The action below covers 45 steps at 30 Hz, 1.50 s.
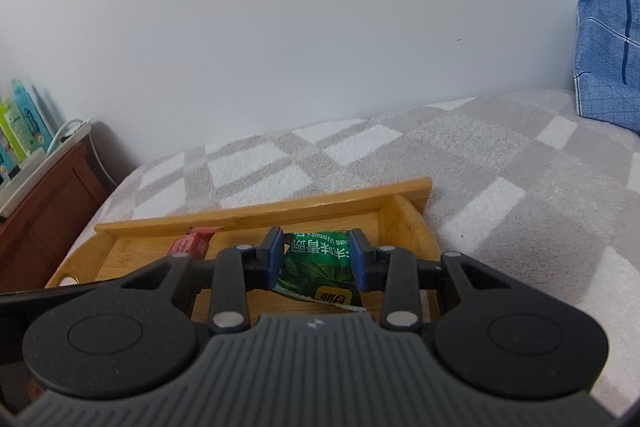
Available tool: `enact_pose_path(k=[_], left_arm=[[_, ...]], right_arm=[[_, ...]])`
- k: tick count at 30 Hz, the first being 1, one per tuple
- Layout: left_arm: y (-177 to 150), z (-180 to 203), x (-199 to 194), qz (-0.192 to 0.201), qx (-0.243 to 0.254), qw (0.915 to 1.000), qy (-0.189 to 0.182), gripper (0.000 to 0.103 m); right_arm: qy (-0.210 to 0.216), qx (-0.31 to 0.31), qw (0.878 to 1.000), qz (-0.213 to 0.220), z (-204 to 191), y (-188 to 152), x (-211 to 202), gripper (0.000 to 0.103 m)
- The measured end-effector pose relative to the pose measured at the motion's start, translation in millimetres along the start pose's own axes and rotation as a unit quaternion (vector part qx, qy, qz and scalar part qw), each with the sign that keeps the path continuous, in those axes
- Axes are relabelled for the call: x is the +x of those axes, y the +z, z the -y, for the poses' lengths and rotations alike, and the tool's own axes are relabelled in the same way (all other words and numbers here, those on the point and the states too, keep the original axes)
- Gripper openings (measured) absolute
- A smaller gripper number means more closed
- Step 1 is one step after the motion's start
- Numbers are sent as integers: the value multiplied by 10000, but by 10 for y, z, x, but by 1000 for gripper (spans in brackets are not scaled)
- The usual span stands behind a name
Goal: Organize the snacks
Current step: 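Lift the red bar and green packet and carry both over the tray, then open both tools to drop the red bar and green packet in the tray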
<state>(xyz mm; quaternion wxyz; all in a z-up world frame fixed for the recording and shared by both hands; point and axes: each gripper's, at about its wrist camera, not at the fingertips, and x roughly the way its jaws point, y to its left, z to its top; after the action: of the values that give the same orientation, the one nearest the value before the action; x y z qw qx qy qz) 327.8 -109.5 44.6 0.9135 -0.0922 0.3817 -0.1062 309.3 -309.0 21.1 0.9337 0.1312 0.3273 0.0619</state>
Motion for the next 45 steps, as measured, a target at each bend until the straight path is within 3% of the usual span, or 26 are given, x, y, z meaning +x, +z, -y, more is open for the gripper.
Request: enact_pose_path(k=[27,28,29,32,36,45], left_arm=[[-66,41,197,-150,36,9998,145,23],[-62,30,189,-134,1,9998,115,26],[-57,22,179,-114,-33,9999,89,34],[-32,3,121,-36,-40,9999,160,47],[-3,-17,-32,50,40,9996,265,53],[-122,1,-625,288,266,9988,299,78]], right_arm=[[25,185,9998,-59,60,-15,24,41],[32,207,9998,-53,64,-15,23,51],[33,238,9997,-43,66,-13,19,51],[77,353,9993,37,88,8,-22,67],[210,334,9991,123,61,36,-145,70],[93,251,9979,597,-38,-53,-695,81]])
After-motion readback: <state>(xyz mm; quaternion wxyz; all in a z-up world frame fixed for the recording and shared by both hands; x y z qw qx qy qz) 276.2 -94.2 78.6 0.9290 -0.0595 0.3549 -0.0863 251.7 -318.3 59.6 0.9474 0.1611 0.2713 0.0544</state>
